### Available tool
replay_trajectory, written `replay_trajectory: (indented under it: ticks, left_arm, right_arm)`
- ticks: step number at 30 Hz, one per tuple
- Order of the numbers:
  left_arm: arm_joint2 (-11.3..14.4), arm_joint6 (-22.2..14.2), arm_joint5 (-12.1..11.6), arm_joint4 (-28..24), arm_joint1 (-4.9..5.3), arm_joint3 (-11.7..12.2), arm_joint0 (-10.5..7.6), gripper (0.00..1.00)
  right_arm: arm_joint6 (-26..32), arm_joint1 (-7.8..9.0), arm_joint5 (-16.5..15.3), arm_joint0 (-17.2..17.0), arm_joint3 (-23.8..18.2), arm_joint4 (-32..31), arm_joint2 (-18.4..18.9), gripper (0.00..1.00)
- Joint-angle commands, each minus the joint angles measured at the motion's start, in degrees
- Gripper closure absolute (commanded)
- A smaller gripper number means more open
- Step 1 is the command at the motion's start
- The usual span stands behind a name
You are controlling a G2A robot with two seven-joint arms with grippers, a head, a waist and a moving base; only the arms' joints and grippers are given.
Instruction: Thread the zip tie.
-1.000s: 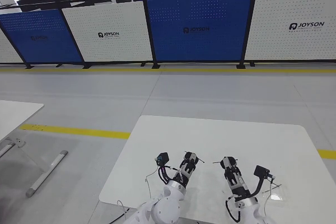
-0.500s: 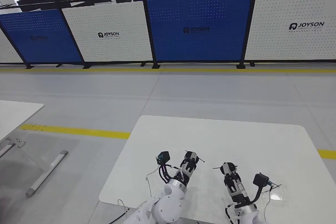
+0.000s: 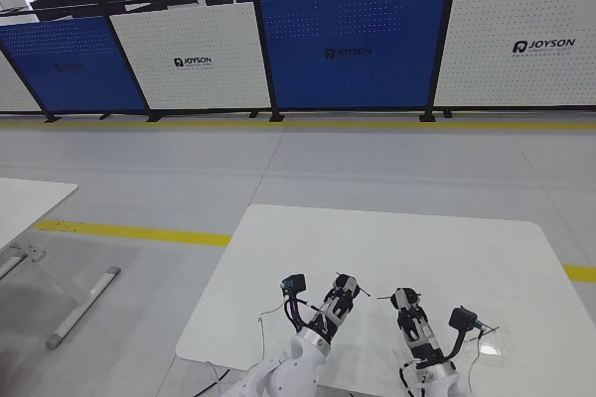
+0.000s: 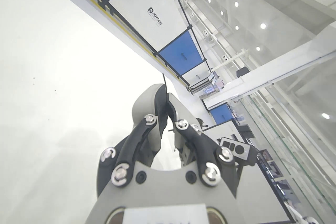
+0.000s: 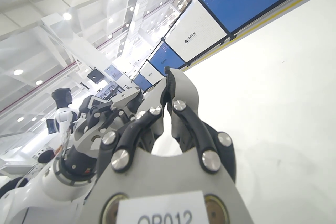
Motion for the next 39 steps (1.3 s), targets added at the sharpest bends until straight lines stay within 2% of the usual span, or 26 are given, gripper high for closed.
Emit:
replay_trajectory:
  ticks: [1,5,7,12,16,18,21,25,28,31,39]
  left_arm:
    - [0.0,0.1,0.0,-0.1,-0.01,0.0,0.01,1.0]
    - [0.0,0.1,0.0,-0.1,-0.01,0.0,0.01,1.0]
    - [0.0,0.1,0.0,-0.1,-0.01,0.0,0.01,1.0]
    - [0.0,0.1,0.0,-0.1,-0.01,0.0,0.01,1.0]
    - [0.0,0.1,0.0,-0.1,-0.01,0.0,0.01,1.0]
    - [0.0,0.1,0.0,-0.1,-0.01,0.0,0.01,1.0]
    - [0.0,0.1,0.0,-0.1,-0.01,0.0,0.01,1.0]
    - [0.0,0.1,0.0,-0.1,-0.01,0.0,0.01,1.0]
    - [0.0,0.1,0.0,-0.1,-0.01,0.0,0.01,1.0]
    - [0.0,0.1,0.0,-0.1,-0.01,0.0,0.01,1.0]
    - [0.0,0.1,0.0,-0.1,-0.01,0.0,0.01,1.0]
  right_arm:
    - [0.0,0.0,0.0,0.0,0.0,0.0,0.0,1.0]
    - [0.0,0.0,0.0,0.0,0.0,0.0,0.0,1.0]
    - [-1.6,-0.17,1.1,-0.1,-0.5,-0.2,0.2,1.0]
    - [-7.8,-0.84,0.0,-1.3,1.0,-2.5,-1.1,1.0]
    - [-8.9,-0.93,0.0,-2.1,1.4,-4.0,-2.5,1.0]
    - [-6.5,-0.51,0.0,-3.0,-0.4,-3.6,-2.7,1.0]
    - [-2.8,1.06,0.0,-5.8,-6.2,-1.9,-0.4,1.0]
    - [5.1,3.53,0.0,-10.5,-13.6,-0.8,4.6,1.0]
    - [13.1,5.0,0.0,-12.9,-17.6,1.6,9.9,1.0]
    - [27.2,5.91,3.3,-12.3,-19.0,6.1,13.4,1.0]
    - [28.4,5.97,3.7,-12.0,-18.9,6.8,13.7,1.0]
